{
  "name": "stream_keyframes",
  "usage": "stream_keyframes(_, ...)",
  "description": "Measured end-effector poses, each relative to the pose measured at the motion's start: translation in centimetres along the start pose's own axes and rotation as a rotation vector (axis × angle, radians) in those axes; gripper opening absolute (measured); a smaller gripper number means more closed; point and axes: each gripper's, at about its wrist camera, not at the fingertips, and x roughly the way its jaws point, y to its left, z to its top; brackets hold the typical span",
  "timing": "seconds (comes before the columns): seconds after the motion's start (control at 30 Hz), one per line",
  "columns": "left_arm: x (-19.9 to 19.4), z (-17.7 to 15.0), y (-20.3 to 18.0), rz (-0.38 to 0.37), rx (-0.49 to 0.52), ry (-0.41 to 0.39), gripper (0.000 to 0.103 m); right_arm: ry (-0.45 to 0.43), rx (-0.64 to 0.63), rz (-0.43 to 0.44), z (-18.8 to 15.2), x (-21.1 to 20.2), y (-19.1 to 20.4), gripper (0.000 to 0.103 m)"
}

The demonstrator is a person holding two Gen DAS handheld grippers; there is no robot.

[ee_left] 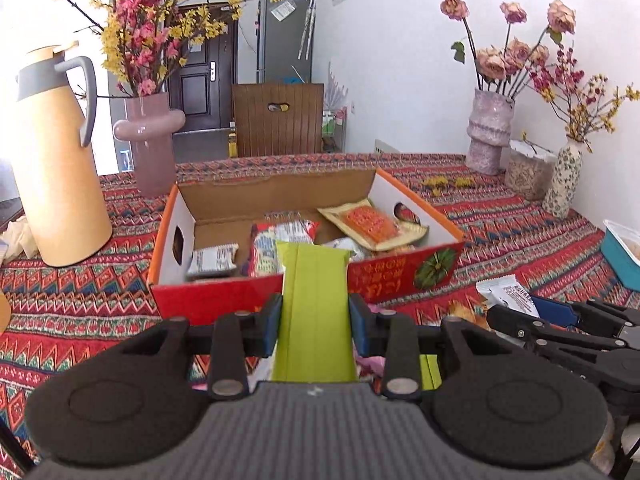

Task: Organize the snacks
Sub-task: 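Carry the white packet and green bar into the box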

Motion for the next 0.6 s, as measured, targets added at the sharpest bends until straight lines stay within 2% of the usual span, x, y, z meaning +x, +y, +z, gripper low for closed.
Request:
stream_keyframes(0.37,2.9,3.9,1.4,0.075,-0.033,-0.047,0.035,-0.038,-0.018,0.016,5.0,5.0,0.5,0.04)
stream_keyframes(0.6,6.1,6.0,2.8,0.131,-0.068,-0.05,0.035,-0.012,-0.051,0.042,7.8,9.2,1.9,0.04)
